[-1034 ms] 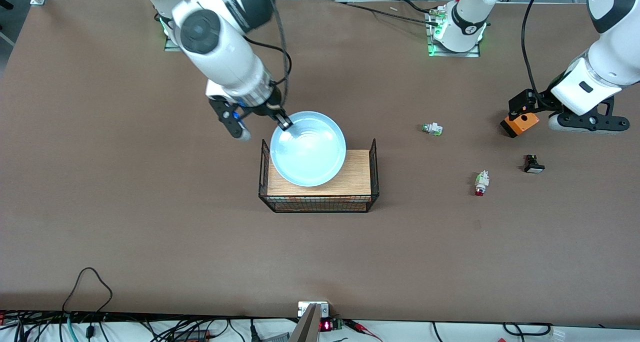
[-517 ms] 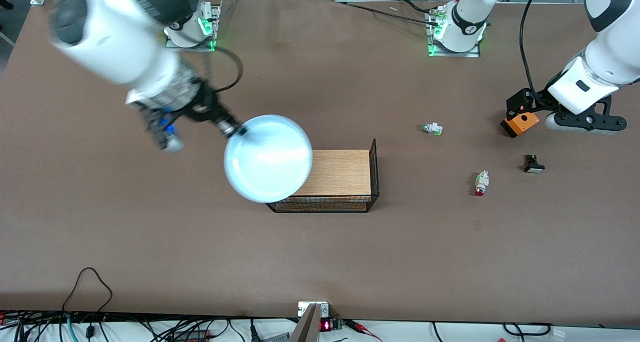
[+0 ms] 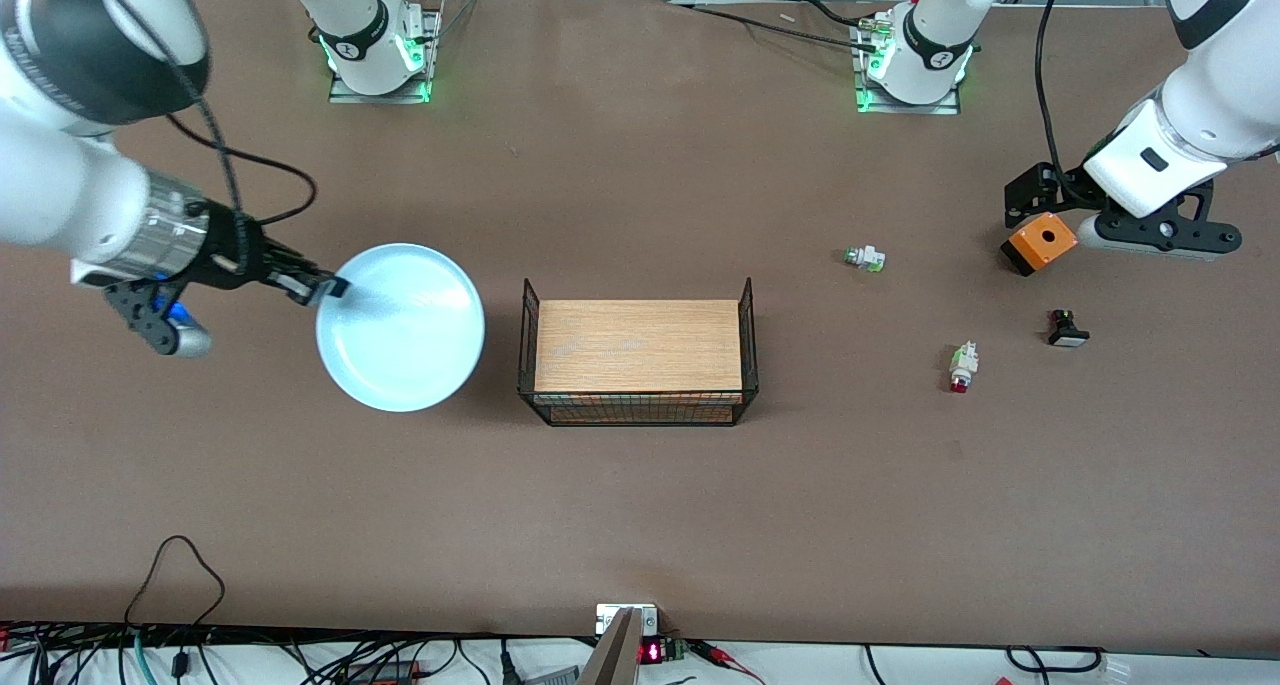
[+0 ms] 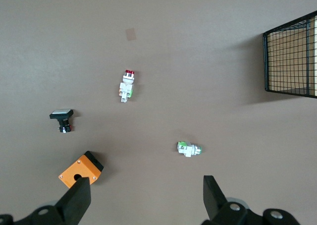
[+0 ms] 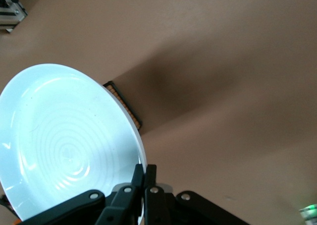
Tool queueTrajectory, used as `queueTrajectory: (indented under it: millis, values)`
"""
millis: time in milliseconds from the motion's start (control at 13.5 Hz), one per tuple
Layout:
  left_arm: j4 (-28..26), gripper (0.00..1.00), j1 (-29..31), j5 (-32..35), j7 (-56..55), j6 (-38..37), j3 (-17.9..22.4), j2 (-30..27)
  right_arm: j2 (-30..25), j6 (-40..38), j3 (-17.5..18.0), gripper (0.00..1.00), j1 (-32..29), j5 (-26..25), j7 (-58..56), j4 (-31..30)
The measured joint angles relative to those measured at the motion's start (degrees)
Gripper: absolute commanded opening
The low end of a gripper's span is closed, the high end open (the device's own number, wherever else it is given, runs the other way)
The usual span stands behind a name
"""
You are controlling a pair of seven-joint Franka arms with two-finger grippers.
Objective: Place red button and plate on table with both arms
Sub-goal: 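Lift the blue plate out of the tray with the right gripper, then lower the blue plate onto the table and open the right gripper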
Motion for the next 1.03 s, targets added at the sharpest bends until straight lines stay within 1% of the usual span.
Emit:
queueTrajectory:
  millis: [74, 148, 222, 296, 369, 443, 591, 665, 887, 1034]
  values:
    - [0.0, 1.0, 0.0, 0.0, 0.0, -0.05, -0.04, 0.0, 0.18, -1.34, -0.03, 0.01, -2.19, -0.93, -5.1, 0.01]
    - [0.0, 1.0, 0.01, 0.0, 0.0, -0.08, -0.02, 0.0, 0.5, -2.32, -0.05, 0.01, -4.02, -3.26, -10.69, -0.02]
    - [0.0, 1.0, 0.01, 0.0, 0.0, -0.11, -0.02, 0.0, 0.94, -2.81, -0.04, 0.01, -5.02, -6.63, -15.9, -0.14]
    - [0.0, 1.0, 0.0, 0.0, 0.0, -0.16, -0.02, 0.0, 1.46, -2.87, -0.02, 0.01, -5.33, -10.4, -20.56, -0.45]
    - [0.0, 1.0, 0.01, 0.0, 0.0, -0.2, -0.02, 0.0, 1.86, -2.87, 0.06, 0.01, -5.32, -12.83, -23.69, -0.91]
    - [0.0, 1.0, 0.01, 0.0, 0.0, -0.22, -0.01, 0.01, 2.15, -2.86, 0.19, 0.01, -5.3, -14.06, -25.61, -1.48]
    - [0.0, 1.0, 0.01, 0.0, 0.0, -0.28, -0.01, 0.01, 2.39, -1.9, 0.22, 0.01, -5.41, -14.83, -27.93, -3.45]
    - [0.0, 1.0, 0.01, 0.0, 0.0, -0.3, -0.01, 0.01, 2.39, -0.12, 0.22, 0.01, -5.63, -14.89, -29.1, -5.33]
    - [0.0, 1.0, 0.04, 0.0, 0.0, -0.36, 0.01, 0.01, 2.38, 8.51, 0.17, 0.01, -7.77, -14.96, -34.25, -14.01]
    - [0.0, 1.0, 0.07, 0.0, 0.0, -0.36, 0.04, 0.01, 2.56, 16.72, 0.15, 0.01, -9.89, -14.95, -38.84, -21.15]
